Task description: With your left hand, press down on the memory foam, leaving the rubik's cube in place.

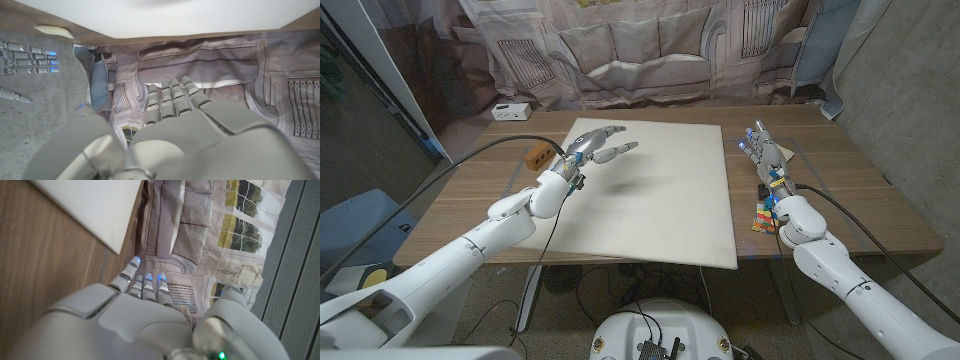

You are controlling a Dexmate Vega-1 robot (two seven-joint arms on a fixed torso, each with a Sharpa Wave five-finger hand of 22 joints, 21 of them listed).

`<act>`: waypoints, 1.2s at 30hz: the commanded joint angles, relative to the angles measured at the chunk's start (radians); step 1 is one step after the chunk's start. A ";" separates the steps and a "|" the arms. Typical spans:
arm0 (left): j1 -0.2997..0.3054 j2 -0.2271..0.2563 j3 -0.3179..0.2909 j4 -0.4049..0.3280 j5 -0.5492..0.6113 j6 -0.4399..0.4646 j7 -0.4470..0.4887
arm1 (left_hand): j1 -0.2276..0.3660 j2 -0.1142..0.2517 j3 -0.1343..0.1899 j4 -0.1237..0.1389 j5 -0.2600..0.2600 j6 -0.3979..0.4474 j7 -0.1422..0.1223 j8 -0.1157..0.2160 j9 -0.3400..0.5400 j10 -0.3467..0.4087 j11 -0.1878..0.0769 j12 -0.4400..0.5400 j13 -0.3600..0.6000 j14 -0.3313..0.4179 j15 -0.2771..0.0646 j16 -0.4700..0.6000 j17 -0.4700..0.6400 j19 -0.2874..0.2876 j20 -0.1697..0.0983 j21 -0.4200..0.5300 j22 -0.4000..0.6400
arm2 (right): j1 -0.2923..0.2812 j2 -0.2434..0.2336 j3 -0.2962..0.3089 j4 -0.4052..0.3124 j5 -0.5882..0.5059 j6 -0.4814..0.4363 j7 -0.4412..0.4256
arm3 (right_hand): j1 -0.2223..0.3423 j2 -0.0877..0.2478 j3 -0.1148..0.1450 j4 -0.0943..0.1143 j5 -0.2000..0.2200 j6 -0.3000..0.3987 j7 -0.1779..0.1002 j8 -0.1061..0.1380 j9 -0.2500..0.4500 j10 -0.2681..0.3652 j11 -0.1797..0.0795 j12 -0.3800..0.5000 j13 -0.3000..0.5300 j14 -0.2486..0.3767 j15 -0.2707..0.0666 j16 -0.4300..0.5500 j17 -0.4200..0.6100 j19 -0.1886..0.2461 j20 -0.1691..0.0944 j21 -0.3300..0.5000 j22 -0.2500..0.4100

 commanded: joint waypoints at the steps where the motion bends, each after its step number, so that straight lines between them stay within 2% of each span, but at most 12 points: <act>1: -0.017 0.015 0.035 -0.030 0.059 0.089 -0.041 | -0.001 -0.006 -0.004 -0.004 -0.005 0.000 -0.003 -0.003 0.002 0.003 -0.002 0.003 0.001 -0.001 0.000 -0.003 0.000 -0.009 0.009 -0.007 0.005 | -0.002 0.001 0.001 0.002 0.006 -0.003 0.003 | 0.001 0.005 0.002 -0.008 0.003 0.001 0.004 -0.001 0.002 0.007 0.005 -0.001 0.002 0.005 0.003 0.003 0.001 0.006 0.003 -0.005 0.001; 12: -0.026 0.018 0.072 -0.064 0.123 0.182 -0.078 | -0.008 -0.008 -0.009 -0.002 -0.006 -0.012 -0.005 -0.010 0.002 -0.004 0.004 -0.001 -0.003 -0.007 0.002 -0.006 0.000 -0.021 0.017 -0.016 0.005 | -0.006 -0.002 0.006 -0.002 0.008 -0.003 0.000 | 0.000 0.006 0.001 -0.009 0.003 0.002 0.005 -0.002 0.002 0.008 0.005 -0.002 0.003 0.006 0.004 0.003 0.000 0.007 0.005 -0.009 0.001; 22: -0.048 0.007 0.103 -0.048 0.129 0.182 -0.103 | -0.012 -0.008 -0.011 -0.001 -0.006 -0.015 -0.009 -0.012 0.002 -0.009 0.006 -0.004 -0.005 -0.010 0.008 -0.008 0.000 -0.025 0.023 -0.020 0.006 | -0.010 -0.011 0.010 -0.005 0.007 -0.007 0.002 | 0.000 0.007 0.000 -0.010 0.003 0.004 0.002 -0.002 0.002 0.009 0.005 -0.002 0.003 0.007 0.004 0.002 0.000 0.009 0.005 -0.013 0.001; 29: -0.058 -0.013 0.123 -0.022 0.140 0.179 -0.086 | -0.015 -0.008 -0.013 0.000 -0.006 -0.016 -0.012 -0.013 0.003 -0.014 0.013 -0.006 -0.007 -0.012 0.009 -0.008 0.000 -0.025 0.025 -0.022 0.006 | -0.013 -0.016 0.013 -0.010 0.010 -0.009 0.004 | 0.000 0.008 0.000 -0.011 0.003 0.003 0.002 -0.003 0.002 0.009 0.004 -0.003 0.003 0.007 0.005 0.002 0.000 0.009 0.005 -0.016 0.001; 36: -0.078 -0.018 0.148 -0.012 0.144 0.188 -0.130 | -0.022 -0.007 -0.017 0.002 -0.006 -0.043 -0.013 -0.022 0.003 -0.045 0.012 -0.017 -0.010 -0.049 0.017 -0.019 0.001 -0.040 0.034 -0.032 0.006 | -0.017 -0.021 0.017 -0.017 0.013 -0.016 0.003 | -0.001 0.009 0.000 -0.012 0.003 0.004 0.002 -0.003 0.002 0.010 0.005 -0.003 0.003 0.008 0.005 0.002 0.000 0.010 0.007 -0.019 0.001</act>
